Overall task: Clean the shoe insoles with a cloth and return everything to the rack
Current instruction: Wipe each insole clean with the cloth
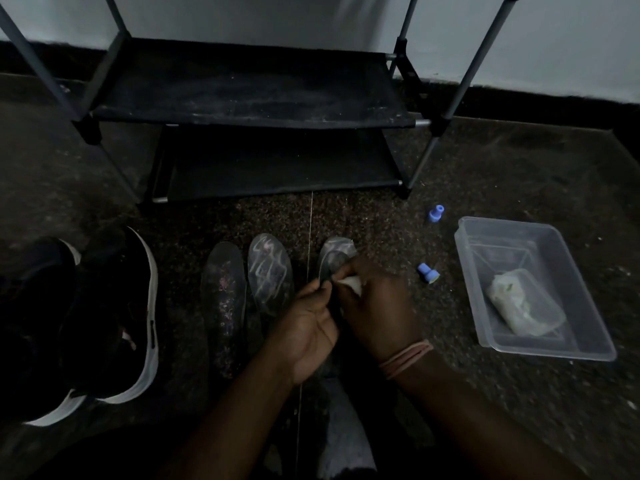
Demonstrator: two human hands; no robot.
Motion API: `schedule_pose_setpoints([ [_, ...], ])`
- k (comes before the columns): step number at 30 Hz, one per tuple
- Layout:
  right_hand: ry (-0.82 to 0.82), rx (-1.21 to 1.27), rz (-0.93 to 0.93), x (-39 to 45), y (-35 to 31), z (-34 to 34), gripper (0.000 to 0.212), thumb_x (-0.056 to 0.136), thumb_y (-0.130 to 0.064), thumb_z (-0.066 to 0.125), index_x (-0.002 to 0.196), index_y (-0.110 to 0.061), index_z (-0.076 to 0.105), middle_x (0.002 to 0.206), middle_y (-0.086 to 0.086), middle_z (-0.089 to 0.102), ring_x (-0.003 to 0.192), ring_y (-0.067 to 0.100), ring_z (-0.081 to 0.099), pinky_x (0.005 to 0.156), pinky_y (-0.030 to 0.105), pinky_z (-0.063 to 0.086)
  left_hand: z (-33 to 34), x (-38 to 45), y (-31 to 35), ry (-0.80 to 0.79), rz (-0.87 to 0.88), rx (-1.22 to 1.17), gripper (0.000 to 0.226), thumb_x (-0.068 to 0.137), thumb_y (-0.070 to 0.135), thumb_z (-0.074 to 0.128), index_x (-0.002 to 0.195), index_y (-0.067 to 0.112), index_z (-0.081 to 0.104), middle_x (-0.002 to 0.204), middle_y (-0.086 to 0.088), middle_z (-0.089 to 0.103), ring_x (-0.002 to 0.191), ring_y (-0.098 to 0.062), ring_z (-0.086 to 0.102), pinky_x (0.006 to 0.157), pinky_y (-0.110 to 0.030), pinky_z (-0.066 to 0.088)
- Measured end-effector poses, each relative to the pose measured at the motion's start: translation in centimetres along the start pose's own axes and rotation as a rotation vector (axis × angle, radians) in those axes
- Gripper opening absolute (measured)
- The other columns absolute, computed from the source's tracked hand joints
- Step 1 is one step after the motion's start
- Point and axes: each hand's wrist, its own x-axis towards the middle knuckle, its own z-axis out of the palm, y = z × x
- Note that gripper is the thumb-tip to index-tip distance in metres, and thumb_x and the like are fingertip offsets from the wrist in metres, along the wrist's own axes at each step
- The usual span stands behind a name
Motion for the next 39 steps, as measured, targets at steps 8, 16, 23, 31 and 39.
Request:
schedule_pose_setpoints([
  [8,0.129,-0.038,0.037,0.5,1.0,-0.5,0.016,0.082,-0.006,0.068,0.092,-0.019,0.066,0.084,-0.004,0.070,0.076,0.010,0.063,0.069,0.020,0.045,0.4,-0.3,-0.4,-0.023,-0.010,0.059,0.035,0.097,0.010,0.049,0.130,0.003,0.057,0.124,-0.014,0.070,0.113,-0.021,0.068,0.098,-0.037,0.053],
  [16,0.171,0.018,0.059,0.8,1.0,-0.9,0.016,0.085,-0.006,0.066,0.096,-0.017,0.069,0.091,-0.005,0.071,0.083,0.010,0.064,0.078,0.026,0.050,0.4,-0.5,-0.3,-0.077,0.010,0.190,0.040,0.104,0.011,0.037,0.140,0.021,0.050,0.138,-0.004,0.064,0.126,-0.020,0.061,0.100,-0.032,0.054],
  [23,-0.019,0.181,-0.027,0.2,-1.1,-0.1,0.014,0.081,-0.009,0.073,0.090,-0.019,0.070,0.086,-0.010,0.068,0.080,0.002,0.062,0.071,0.008,0.042,-0.1,-0.2,1.0,-0.056,0.021,0.181,0.052,0.099,0.040,0.049,0.135,0.004,0.059,0.134,-0.019,0.064,0.126,-0.027,0.061,0.106,-0.038,0.050],
  [31,-0.221,0.794,0.415,0.8,-0.8,0.1,0.009,0.084,-0.002,0.074,0.090,0.001,0.069,0.070,0.012,0.071,0.055,0.017,0.062,0.051,0.025,0.051,-0.6,0.1,1.1,0.049,-0.106,0.171,0.067,0.094,0.064,0.049,0.119,0.007,0.073,0.126,-0.021,0.067,0.116,-0.033,0.065,0.107,-0.049,0.047],
  [39,0.047,0.156,0.181,0.8,0.8,-0.2,0.015,0.085,-0.012,0.071,0.098,-0.021,0.069,0.095,-0.008,0.071,0.088,0.004,0.065,0.079,0.021,0.050,-1.1,0.5,0.9,0.059,-0.146,0.032,0.065,0.102,0.057,0.035,0.131,0.006,0.064,0.129,-0.019,0.067,0.120,-0.032,0.064,0.104,-0.044,0.046],
])
